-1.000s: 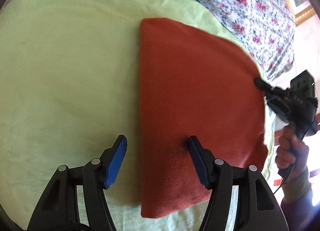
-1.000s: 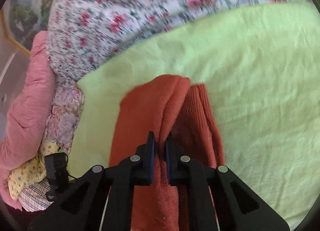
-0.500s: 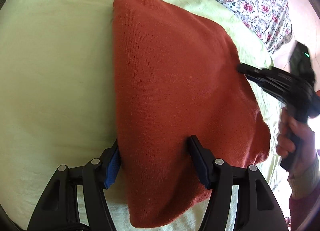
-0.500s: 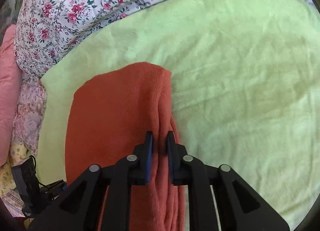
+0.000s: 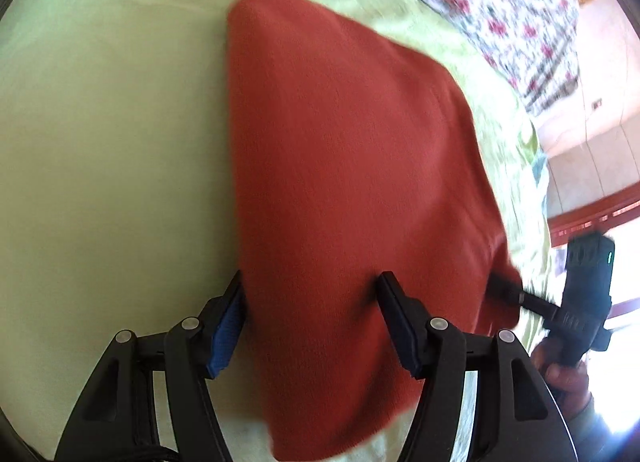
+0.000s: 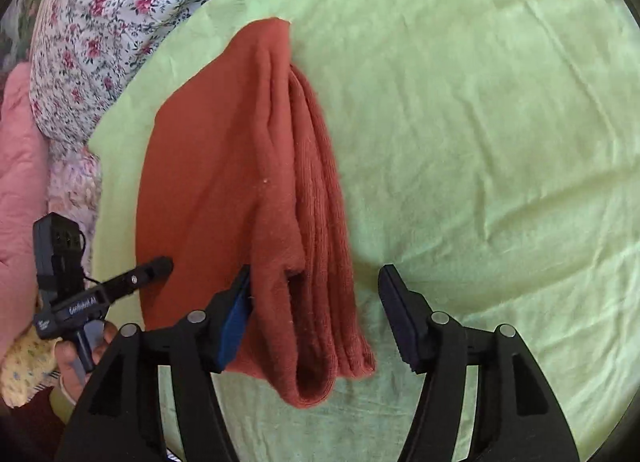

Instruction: Fold small clothes

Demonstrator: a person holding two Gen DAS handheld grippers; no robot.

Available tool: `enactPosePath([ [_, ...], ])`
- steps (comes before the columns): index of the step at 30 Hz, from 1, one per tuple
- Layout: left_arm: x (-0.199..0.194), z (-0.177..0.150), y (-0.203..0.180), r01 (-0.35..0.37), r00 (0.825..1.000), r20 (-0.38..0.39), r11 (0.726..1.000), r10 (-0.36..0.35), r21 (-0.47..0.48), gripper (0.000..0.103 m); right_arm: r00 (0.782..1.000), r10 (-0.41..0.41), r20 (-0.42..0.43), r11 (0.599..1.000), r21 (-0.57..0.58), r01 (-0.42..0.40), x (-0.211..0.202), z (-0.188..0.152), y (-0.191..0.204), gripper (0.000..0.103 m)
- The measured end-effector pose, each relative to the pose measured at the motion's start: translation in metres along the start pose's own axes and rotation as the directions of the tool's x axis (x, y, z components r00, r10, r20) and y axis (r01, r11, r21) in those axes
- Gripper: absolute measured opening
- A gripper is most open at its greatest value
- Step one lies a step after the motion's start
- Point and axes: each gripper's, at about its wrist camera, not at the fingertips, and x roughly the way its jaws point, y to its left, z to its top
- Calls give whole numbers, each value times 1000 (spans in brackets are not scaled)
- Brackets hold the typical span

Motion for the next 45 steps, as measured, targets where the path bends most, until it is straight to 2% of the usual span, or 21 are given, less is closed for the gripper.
enactPosePath([
  [2,0,26,9,13,1000,15,1000,-13,-20,66,1000,4,-7,1000,-31,-4,1,2,2,50],
  [3,1,40,14,18,1000,24,999,-18,-30,67,1000,14,-19,999,-45,-15,2,3,5,38],
  [8,13,115,37,54,996,72,993,-47,-108,67,999,4,-45,994,-110,-9,-2,8,15,31],
  [11,18,150,51,83,994,87,983,-69,-166,67,998,20,-59,993,-117,-26,-3,13,15,30],
  [14,26,178,62,142,988,91,967,-125,-213,64,997,43,-69,991,-120,-51,-5,14,8,29],
  [15,27,181,62,151,987,90,966,-134,-209,59,996,50,-71,990,-124,-59,-5,15,8,29],
  [16,27,182,63,158,985,95,967,-142,-199,46,996,54,-72,990,-128,-63,-5,15,6,29],
  [17,29,183,64,179,982,94,966,-164,-184,9,996,58,-73,989,-131,-67,-5,15,6,29],
  [18,31,184,65,186,981,86,966,-172,-181,9,995,61,-73,989,-134,-70,-6,15,5,28],
  [20,24,184,60,156,984,109,978,-141,-140,7,996,64,-68,987,-140,-73,-6,15,6,25],
  [21,11,187,48,127,982,148,989,-114,-78,6,996,67,-61,987,-144,-75,-9,14,5,22],
  [23,-5,191,35,113,973,204,993,-108,-12,6,996,69,-50,985,-155,-76,-13,12,4,19],
  [25,-6,197,29,47,977,209,999,-51,27,6,995,82,-52,986,-144,-89,-14,8,-4,19],
  [27,6,200,28,-17,983,183,997,3,71,7,993,100,-54,987,-118,-106,-12,9,-8,19],
  [29,10,195,25,-105,980,180,990,87,95,12,993,101,-57,988,-113,-107,-12,9,-8,18],
  [31,4,187,27,-98,981,176,993,86,61,23,994,94,-63,987,-121,-101,-14,8,-6,19],
  [34,-17,165,35,-54,984,173,998,49,26,50,992,106,-74,990,-89,-113,-14,12,-7,26],
  [35,-23,155,36,-54,984,170,998,50,19,64,992,102,-71,990,-87,-108,-15,12,-6,29],
  [37,-37,129,40,-28,987,159,1000,26,12,66,995,84,-56,992,-94,-90,-18,13,-2,42],
  [41,-38,74,43,39,996,78,998,-35,-51,73,993,117,-17,991,-70,-118,-21,18,0,47],
  [45,-8,33,22,65,998,-13,995,-66,-80,74,993,117,2,992,-47,-117,-12,31,3,49],
])
